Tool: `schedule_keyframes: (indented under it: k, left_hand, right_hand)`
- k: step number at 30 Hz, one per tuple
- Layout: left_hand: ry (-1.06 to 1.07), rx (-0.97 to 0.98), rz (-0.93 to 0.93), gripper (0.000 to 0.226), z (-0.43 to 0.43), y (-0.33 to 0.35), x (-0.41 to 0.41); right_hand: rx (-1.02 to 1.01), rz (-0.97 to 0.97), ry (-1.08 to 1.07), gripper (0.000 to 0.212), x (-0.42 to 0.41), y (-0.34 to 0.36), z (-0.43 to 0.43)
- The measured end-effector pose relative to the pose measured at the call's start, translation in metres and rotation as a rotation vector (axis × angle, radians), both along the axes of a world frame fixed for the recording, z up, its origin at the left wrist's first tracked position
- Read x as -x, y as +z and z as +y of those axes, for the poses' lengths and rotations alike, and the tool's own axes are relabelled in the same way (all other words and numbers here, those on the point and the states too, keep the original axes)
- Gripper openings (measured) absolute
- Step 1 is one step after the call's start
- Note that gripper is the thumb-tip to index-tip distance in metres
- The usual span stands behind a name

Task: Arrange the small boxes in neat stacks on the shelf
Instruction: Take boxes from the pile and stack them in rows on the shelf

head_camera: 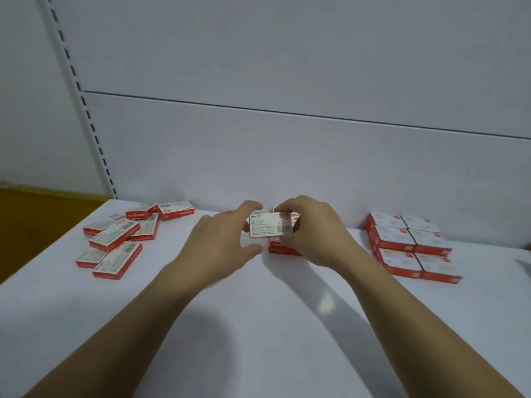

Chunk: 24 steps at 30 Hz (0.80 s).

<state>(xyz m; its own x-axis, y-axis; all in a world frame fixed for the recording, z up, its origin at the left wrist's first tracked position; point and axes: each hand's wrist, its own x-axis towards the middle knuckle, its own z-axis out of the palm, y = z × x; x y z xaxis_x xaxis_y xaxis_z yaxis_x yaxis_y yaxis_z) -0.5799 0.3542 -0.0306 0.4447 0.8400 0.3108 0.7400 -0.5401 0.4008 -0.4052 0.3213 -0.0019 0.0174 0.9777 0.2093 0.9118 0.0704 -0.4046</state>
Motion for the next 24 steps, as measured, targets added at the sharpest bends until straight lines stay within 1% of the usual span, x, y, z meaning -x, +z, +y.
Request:
schedule_keyframes:
  k: [2,5,8,10,12,14,17,21,24]
  left_hand:
    - [-0.057,0.046,-0.091,0.048,0.004,0.0,-0.016]
    - [-0.121,0.12,-0.23,0.039,0.01,-0.001,-0.039]
    - [-0.147,0.16,-0.368,0.037,0.008,-0.007,-0.054]
    - [-0.141,0.17,-0.428,0.038,0.003,-0.016,-0.054]
    - [-0.142,0.174,-0.431,0.042,-0.001,-0.024,-0.048]
    - [-0.135,0.186,-0.423,0.044,-0.004,-0.028,-0.038]
    - [-0.12,0.212,-0.425,0.046,-0.004,-0.027,-0.028]
    - [-0.157,0.189,-0.409,0.044,-0.004,-0.026,-0.027]
    - [-0.184,0.18,-0.432,0.043,-0.007,-0.027,-0.029]
  right_hand:
    - [-0.02,0.025,-0.052,0.041,-0.014,0.0,-0.007]
    - [-0.07,0.09,-0.119,0.043,-0.031,-0.005,-0.014]
    - [-0.121,0.169,-0.174,0.046,-0.042,-0.012,-0.016]
    - [-0.141,0.241,-0.194,0.046,-0.041,-0.019,-0.018]
    - [-0.146,0.322,-0.196,0.05,-0.036,-0.028,-0.02]
    - [-0.136,0.411,-0.19,0.06,-0.029,-0.035,-0.023]
    - [-0.138,0.475,-0.181,0.068,-0.023,-0.041,-0.026]
    - [-0.141,0.558,-0.192,0.066,-0.023,-0.045,-0.034]
    - [-0.072,0.598,-0.17,0.064,-0.022,-0.046,-0.039]
